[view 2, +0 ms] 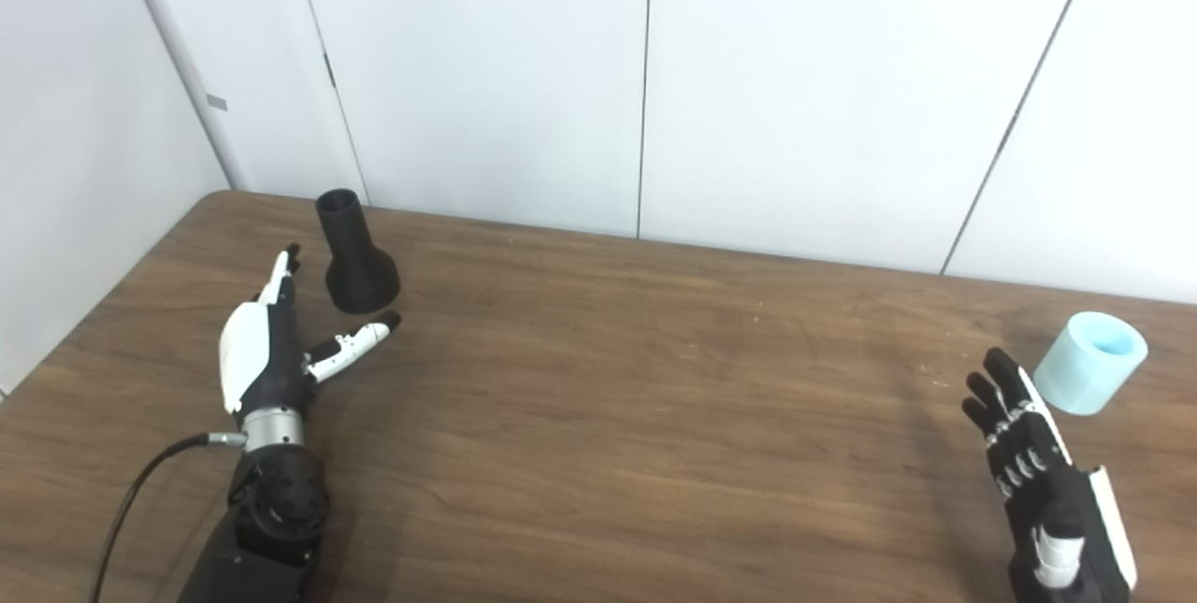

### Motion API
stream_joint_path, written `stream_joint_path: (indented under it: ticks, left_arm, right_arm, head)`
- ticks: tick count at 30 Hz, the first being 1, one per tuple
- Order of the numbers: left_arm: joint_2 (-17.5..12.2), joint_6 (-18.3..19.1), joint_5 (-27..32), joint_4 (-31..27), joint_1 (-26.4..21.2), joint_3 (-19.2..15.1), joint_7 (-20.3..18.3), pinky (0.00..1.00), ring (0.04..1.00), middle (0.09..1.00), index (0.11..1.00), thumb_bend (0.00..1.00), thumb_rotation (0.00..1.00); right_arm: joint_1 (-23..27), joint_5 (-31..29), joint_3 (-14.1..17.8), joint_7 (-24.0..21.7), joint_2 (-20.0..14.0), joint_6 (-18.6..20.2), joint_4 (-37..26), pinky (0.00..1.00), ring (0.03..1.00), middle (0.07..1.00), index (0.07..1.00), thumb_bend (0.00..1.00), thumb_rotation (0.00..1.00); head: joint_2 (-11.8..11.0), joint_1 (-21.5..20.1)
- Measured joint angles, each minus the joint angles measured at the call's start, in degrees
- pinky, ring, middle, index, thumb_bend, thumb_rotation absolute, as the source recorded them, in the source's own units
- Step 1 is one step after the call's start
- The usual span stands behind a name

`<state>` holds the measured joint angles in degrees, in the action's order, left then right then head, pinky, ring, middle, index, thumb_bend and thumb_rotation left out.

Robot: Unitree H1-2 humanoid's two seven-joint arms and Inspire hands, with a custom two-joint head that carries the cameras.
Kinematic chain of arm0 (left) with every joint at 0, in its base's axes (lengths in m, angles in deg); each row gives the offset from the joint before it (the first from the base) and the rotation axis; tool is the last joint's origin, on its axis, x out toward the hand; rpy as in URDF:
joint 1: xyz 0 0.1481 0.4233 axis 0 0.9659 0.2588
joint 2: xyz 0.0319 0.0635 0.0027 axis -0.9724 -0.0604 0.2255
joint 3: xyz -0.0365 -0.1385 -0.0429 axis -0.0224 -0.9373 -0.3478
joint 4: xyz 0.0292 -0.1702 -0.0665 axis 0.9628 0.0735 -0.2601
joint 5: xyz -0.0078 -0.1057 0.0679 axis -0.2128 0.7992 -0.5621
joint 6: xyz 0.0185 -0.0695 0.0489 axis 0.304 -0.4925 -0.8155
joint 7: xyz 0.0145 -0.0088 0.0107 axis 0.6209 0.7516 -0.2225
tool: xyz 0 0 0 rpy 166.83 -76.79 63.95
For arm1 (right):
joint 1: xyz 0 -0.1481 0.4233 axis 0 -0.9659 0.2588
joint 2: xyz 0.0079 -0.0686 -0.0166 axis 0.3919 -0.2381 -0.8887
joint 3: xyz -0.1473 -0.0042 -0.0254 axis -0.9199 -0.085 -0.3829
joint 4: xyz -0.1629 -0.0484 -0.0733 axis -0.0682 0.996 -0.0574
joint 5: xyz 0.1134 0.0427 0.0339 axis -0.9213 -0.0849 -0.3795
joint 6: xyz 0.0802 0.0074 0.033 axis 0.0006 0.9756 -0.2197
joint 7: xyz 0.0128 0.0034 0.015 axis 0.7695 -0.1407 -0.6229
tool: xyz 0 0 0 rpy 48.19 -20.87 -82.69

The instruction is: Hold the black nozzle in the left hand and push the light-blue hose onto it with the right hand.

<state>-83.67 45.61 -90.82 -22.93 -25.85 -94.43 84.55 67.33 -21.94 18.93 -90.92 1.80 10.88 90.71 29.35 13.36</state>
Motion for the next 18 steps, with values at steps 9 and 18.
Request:
stream_joint_path:
  ticks: [9,18]
  left_arm:
    - [-2.12,0.06,-0.32,3.08,-2.01,2.19,-1.56,1.00,0.946,0.930,0.892,0.82,0.45]
    - [-2.03,2.02,0.20,3.93,-2.89,2.16,-2.65,1.00,0.962,0.936,0.893,0.82,0.46]
  right_arm:
    - [-0.39,0.23,-0.10,0.03,0.00,0.07,-0.44,0.95,0.962,0.976,0.949,0.80,1.00]
    - [-0.39,0.37,-0.35,0.09,0.01,0.12,-0.56,0.94,0.961,0.973,0.950,0.79,1.00]
  head:
    - [0.35,-0.27]
    - [0.53,-0.44]
